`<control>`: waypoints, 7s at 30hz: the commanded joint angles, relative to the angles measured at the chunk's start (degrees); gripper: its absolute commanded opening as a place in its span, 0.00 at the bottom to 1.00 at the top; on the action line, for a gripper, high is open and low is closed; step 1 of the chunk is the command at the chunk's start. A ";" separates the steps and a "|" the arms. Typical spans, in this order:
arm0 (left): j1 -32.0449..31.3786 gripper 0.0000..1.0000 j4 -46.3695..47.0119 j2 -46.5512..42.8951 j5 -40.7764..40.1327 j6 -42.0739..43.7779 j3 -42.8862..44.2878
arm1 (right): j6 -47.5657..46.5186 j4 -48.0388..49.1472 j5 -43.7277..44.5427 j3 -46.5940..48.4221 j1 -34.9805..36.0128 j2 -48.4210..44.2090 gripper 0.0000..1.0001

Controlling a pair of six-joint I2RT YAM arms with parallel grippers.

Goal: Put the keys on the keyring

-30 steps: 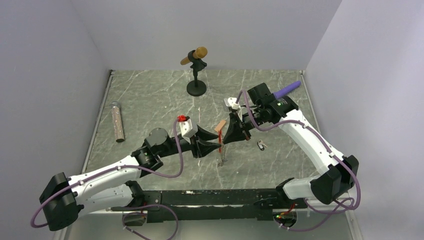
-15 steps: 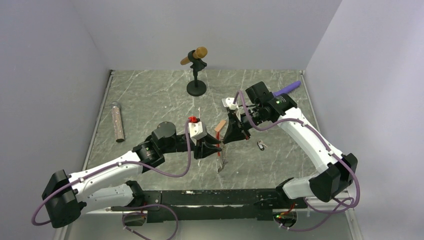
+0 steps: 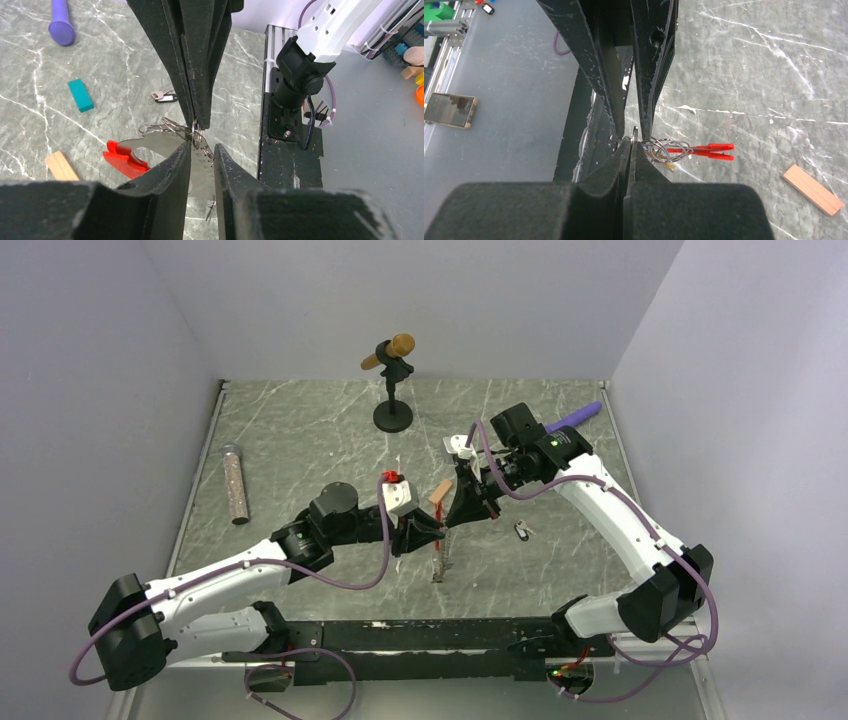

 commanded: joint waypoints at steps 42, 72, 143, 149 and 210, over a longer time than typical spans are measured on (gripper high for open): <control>0.24 0.00 9.44 -0.25 -1.00 -5.45 -0.56 | 0.67 0.98 -2.48 1.34 -0.43 -1.57 0.17; 3.58 0.00 17.19 -2.25 3.16 -16.96 -4.32 | 0.93 1.61 -7.59 0.01 -4.68 -2.18 0.37; 3.71 0.00 17.46 3.34 -1.42 -20.69 -0.40 | 4.03 6.30 -5.07 -2.15 -2.39 -1.09 0.00; 3.74 0.11 15.03 2.99 -1.70 -20.27 -0.36 | 3.43 5.95 -4.40 -2.17 -2.38 -1.68 0.00; 3.96 0.00 14.59 3.07 4.22 -9.89 0.40 | 7.48 8.75 0.41 -3.29 -2.32 -3.02 0.00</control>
